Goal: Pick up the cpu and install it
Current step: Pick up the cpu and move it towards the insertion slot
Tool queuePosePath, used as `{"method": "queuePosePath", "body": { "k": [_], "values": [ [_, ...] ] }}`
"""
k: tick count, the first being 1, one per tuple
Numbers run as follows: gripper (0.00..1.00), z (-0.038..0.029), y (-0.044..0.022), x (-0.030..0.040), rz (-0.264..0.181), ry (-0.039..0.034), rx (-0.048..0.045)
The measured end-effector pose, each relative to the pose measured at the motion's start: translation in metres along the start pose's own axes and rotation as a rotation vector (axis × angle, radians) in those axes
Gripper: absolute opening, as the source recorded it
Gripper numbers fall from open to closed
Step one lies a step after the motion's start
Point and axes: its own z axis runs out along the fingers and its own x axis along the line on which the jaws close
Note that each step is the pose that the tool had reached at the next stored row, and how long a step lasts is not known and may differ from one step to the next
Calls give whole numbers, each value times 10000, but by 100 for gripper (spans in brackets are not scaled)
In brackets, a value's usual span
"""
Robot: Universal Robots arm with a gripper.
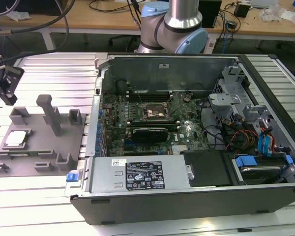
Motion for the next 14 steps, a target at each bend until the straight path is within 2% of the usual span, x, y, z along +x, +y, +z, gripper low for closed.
{"method": "queuePosePath", "body": {
  "k": [6, 10, 14],
  "values": [
    [11, 94, -36, 72, 0, 0, -1],
    [11, 221, -85, 134, -2, 0, 0],
    [11, 288, -118, 159, 0, 0, 0]
  ]
}}
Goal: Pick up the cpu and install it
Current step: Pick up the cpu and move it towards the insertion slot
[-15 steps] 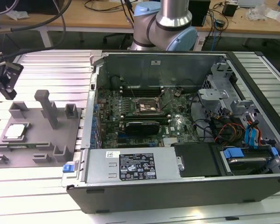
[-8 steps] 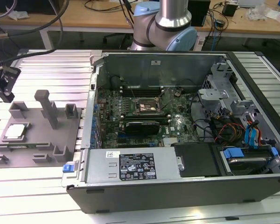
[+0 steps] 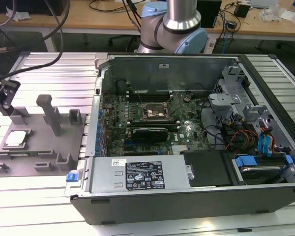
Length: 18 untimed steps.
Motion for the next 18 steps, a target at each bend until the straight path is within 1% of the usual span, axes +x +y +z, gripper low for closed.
{"method": "queuePosePath", "body": {
  "k": [1, 2, 9, 12, 15, 17, 18],
  "values": [
    [11, 43, -20, 19, 1, 0, 0],
    [11, 69, -29, 30, 1, 0, 0],
    [11, 197, -46, 84, 0, 0, 0],
    [11, 276, -51, 106, 0, 0, 0],
    [11, 327, -55, 126, 0, 0, 0],
    [11, 366, -58, 150, 0, -1, 0],
    [11, 399, -61, 170, 0, -1, 0]
  ]
}}
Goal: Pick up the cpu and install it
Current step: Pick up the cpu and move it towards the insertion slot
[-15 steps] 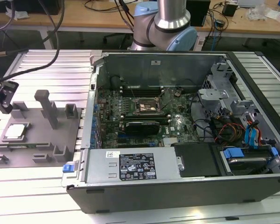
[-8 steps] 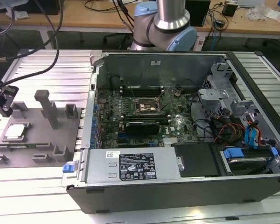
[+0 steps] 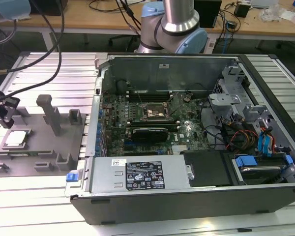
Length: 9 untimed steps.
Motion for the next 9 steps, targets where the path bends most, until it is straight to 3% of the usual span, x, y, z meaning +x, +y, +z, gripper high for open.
{"method": "queuePosePath", "body": {
  "k": [9],
  "values": [
    [11, 186, -15, 92, 0, 1, 0]
  ]
}}
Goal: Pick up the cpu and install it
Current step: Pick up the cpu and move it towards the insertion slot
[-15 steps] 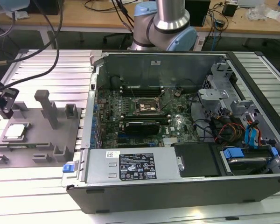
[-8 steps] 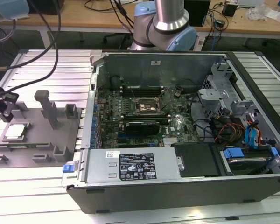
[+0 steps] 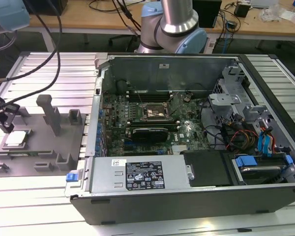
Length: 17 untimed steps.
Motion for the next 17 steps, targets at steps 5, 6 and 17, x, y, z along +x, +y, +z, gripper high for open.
{"method": "queuePosePath", "body": {
  "k": [5, 6, 17],
  "values": [
    [11, 102, -8, 41, 0, 1, 1],
    [11, 131, -9, 42, -3, 1, 1],
    [11, 230, -12, 40, -286, 11, 28]
  ]
}}
